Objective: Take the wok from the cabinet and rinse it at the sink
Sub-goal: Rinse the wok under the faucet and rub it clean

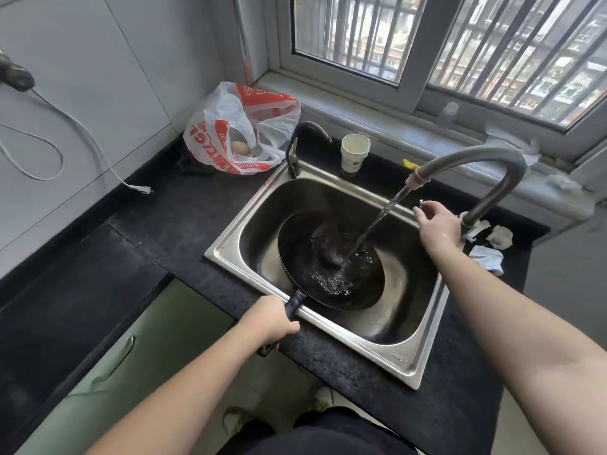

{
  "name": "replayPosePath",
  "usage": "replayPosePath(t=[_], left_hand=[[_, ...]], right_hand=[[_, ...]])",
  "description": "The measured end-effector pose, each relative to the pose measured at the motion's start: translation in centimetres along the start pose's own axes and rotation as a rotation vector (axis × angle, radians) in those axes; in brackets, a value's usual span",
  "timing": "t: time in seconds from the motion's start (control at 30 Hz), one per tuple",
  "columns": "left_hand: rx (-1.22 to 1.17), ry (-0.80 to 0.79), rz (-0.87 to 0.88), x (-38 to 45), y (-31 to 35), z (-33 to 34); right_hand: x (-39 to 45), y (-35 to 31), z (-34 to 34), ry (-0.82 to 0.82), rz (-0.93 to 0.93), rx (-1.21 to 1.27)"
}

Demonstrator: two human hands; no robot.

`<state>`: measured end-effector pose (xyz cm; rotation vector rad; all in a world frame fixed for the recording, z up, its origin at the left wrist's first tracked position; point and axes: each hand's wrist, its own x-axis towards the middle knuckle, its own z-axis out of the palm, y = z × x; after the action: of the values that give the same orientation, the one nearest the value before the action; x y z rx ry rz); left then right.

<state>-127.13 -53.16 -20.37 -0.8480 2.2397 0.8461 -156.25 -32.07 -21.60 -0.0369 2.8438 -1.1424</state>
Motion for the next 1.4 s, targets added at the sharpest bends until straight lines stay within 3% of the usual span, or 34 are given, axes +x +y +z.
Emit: replayPosePath(t=[0.17,0.3,0.67,0.97,1.4], left_hand=[[0.105,-0.013,-0.042,0.1,0.6,-0.4],[0.224,0.093,-0.109,0.0,1.2,-0.1],[0.106,0.179,-0.018,0.0,-2.2,1.0],[0.076,0.258,0.028,-0.8,-4.1,2.4],[0.034,0.3,0.093,-2.0,-6.5,4.5]], right_hand=[[0.3,-0.3,0.1,0.004,0.003,0.011],[0.5,0.1,0.2,0.005,-0.005,0.016],[1.0,0.6,0.3,0.015,-0.031,0.104],[1.3,0.5,0.1,0.062,-0.109,-0.041],[1.3,-0.2,-0.8,0.138,0.031,0.001]])
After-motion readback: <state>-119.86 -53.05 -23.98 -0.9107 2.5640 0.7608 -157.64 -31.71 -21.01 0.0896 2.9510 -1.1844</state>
